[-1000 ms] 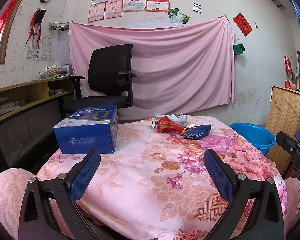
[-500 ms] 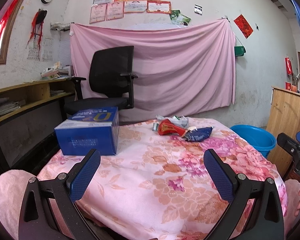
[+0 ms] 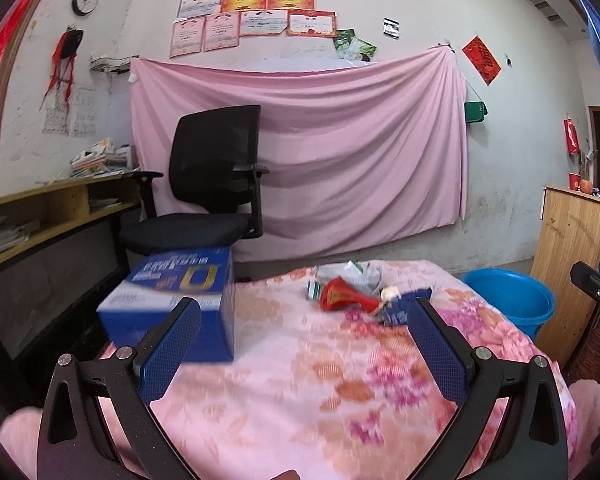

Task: Collect trash
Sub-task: 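Grasp the red paper cup with the left gripper while the right gripper grasps the blue wrapper, then lift the red cup and blue wrapper and carry both over the blue basin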

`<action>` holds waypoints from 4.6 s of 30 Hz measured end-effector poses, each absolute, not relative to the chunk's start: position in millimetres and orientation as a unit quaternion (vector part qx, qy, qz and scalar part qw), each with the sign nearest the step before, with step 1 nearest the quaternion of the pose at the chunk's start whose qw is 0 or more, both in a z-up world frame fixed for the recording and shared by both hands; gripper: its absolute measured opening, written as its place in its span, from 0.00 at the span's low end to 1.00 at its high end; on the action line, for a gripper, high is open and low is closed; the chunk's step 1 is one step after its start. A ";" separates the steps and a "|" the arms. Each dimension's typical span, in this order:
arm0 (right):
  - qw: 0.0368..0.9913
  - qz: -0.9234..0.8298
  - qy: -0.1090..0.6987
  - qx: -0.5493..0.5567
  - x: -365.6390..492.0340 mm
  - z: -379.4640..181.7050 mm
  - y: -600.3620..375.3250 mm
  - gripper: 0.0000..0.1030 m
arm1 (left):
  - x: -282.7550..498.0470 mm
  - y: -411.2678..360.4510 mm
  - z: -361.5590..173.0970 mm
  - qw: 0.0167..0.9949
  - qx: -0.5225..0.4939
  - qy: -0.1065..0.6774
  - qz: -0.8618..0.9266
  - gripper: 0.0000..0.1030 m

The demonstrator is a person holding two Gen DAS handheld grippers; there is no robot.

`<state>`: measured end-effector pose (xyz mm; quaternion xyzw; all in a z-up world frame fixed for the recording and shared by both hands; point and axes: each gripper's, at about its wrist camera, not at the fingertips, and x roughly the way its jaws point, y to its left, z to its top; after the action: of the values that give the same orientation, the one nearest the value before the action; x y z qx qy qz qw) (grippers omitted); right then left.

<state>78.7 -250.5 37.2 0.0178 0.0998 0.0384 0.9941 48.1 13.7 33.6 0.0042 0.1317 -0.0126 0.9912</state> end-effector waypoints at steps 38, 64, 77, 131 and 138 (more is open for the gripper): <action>0.900 0.132 0.412 0.050 315.4 -30.7 -202.1 0.90 | 238.6 7.3 -2.2 0.937 -0.068 0.328 -0.096 0.56; 0.861 0.180 0.472 0.067 320.8 -45.0 -182.0 0.64 | 248.7 37.9 -13.8 0.882 -0.196 0.401 -0.149 0.09; 0.860 0.156 0.470 0.125 306.7 -42.8 -186.3 0.70 | 223.6 41.9 -17.8 0.917 -0.103 0.366 -0.124 0.06; 0.992 0.108 0.047 -0.050 171.7 58.3 -227.7 0.64 | 174.5 -36.0 43.1 0.980 -0.038 0.130 -0.148 0.03; 0.999 0.039 -0.017 -0.023 201.1 85.4 -291.6 0.64 | 213.5 -107.2 79.6 0.979 -0.020 0.085 -0.186 0.04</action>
<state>201.1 -291.6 85.4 -0.0226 -0.0166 0.0393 0.9988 213.5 -107.2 79.6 -0.0196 0.0853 -0.1856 0.9787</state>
